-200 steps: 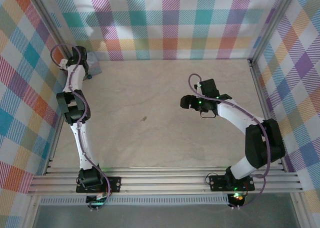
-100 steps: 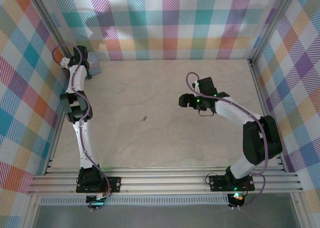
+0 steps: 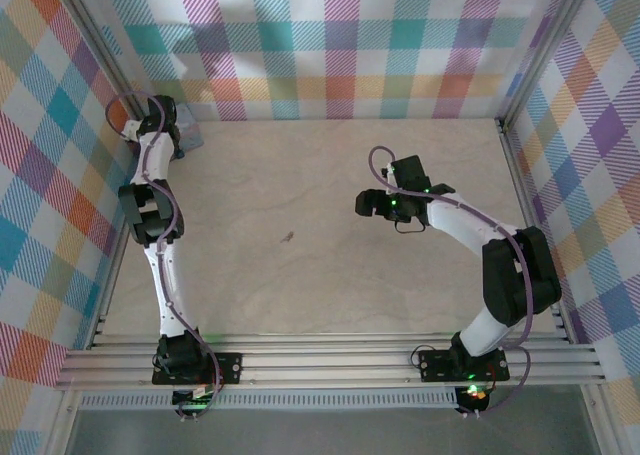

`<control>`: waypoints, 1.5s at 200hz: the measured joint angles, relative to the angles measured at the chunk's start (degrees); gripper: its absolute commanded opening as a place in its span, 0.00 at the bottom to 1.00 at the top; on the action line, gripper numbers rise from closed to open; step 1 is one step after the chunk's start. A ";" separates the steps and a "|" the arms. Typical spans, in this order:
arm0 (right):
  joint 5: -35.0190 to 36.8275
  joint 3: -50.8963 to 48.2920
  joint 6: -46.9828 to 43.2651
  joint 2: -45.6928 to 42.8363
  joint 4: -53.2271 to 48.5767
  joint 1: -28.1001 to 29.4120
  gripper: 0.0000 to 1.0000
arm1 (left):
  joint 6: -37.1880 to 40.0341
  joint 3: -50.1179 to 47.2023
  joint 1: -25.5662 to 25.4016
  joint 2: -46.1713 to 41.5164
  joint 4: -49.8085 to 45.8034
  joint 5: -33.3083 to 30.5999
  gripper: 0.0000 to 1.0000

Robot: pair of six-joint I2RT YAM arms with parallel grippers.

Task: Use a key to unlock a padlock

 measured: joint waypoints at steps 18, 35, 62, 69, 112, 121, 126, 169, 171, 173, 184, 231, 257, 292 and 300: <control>-0.11 0.00 0.00 0.00 0.02 0.00 0.85 | 0.00 -0.94 -0.33 -0.70 -0.17 0.50 0.51; -0.11 0.00 -0.02 0.00 0.02 0.00 0.85 | 0.00 -1.27 -0.39 -1.03 -0.37 0.96 0.52; -0.13 0.00 -0.02 0.00 0.07 0.00 0.85 | -0.02 -1.99 -0.76 -1.42 -0.37 1.38 0.52; -0.13 0.00 -0.02 0.00 0.11 0.00 0.85 | -0.02 -2.23 -0.90 -1.60 -0.39 1.40 0.52; -0.31 -0.39 0.00 0.00 1.20 0.00 0.85 | 0.02 -4.66 -2.67 -3.39 -0.59 1.81 0.53; -0.42 -0.48 0.00 0.00 1.36 0.00 0.85 | 0.02 -5.62 -3.32 -4.07 -0.68 2.12 0.53; -0.52 -0.52 0.00 0.00 1.42 0.00 0.85 | 0.02 -6.29 -3.69 -4.52 -0.63 2.36 0.53; -1.03 -0.55 0.00 0.00 2.01 0.02 0.85 | 0.61 -14.10 -6.78 -9.68 -0.52 4.39 0.57; -1.03 -0.55 0.00 0.00 2.03 0.02 0.85 | 0.72 -14.32 -6.78 -9.81 -0.52 4.39 0.57; -1.07 -0.55 0.00 0.00 2.05 0.02 0.85 | 0.70 -14.62 -6.80 -9.99 -0.50 4.44 0.58; -1.25 -0.55 0.00 0.00 2.14 0.02 0.85 | 1.22 -15.98 -7.08 -10.84 -0.59 4.85 0.60; -1.46 -0.55 -0.02 0.00 2.14 0.28 0.85 | 4.72 -16.96 -4.83 -12.07 -0.59 10.86 0.67; -1.51 -0.55 -0.02 0.00 2.16 0.33 0.85 | 6.29 -16.96 -1.99 -12.17 -0.59 12.96 0.68; -1.53 -0.98 -0.02 0.00 2.25 0.33 0.85 | 7.41 -16.59 0.61 -12.17 -0.66 13.38 0.68; -1.51 -1.09 -0.02 0.00 2.21 0.33 0.85 | 7.69 -16.15 1.03 -12.17 -0.72 13.42 0.68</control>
